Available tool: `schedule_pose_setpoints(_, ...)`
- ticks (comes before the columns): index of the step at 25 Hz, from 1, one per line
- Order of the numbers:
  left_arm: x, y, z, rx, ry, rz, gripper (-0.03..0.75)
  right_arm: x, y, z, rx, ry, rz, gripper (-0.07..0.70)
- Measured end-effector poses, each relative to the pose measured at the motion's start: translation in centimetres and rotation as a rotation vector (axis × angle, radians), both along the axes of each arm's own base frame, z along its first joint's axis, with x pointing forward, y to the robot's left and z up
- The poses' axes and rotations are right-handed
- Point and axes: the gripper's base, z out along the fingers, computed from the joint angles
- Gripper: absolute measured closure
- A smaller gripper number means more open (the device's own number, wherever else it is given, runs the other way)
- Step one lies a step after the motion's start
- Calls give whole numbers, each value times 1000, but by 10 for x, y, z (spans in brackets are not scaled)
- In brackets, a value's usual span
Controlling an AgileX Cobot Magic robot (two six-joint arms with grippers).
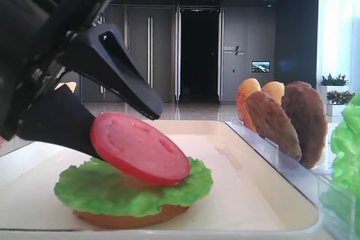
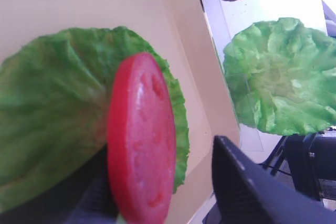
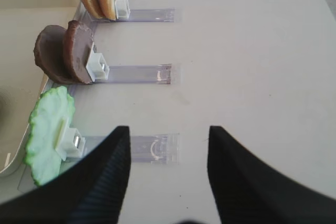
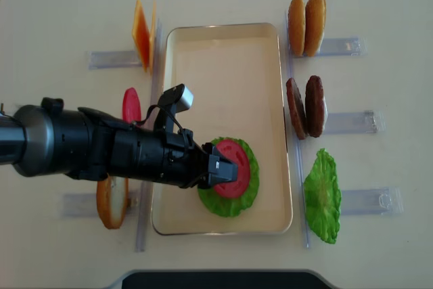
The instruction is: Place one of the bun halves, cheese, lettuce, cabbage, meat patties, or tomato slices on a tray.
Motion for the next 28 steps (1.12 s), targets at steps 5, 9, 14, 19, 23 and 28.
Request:
schedule_pose_setpoints(5,3,3,0,-9,23,32,180,0,0,0,0,0,0,274)
schedule_pose_setpoints(9,10,16,4,-13,64,101,161,0,0,0,0,0,0,274)
schedule_pose_setpoints(14,10,31,24,-21,48,121,159,0,0,0,0,0,0,274)
schedule_pose_setpoints(19,4,34,49,-68,-11,117,159,0,0,0,3,0,2,274)
schedule_pose_setpoints(23,2,37,70,-87,-56,127,159,0,1,0,6,1,4,274)
schedule_pose_setpoints(28,10,49,102,-5,-82,132,168,0,1,0,7,1,5,274)
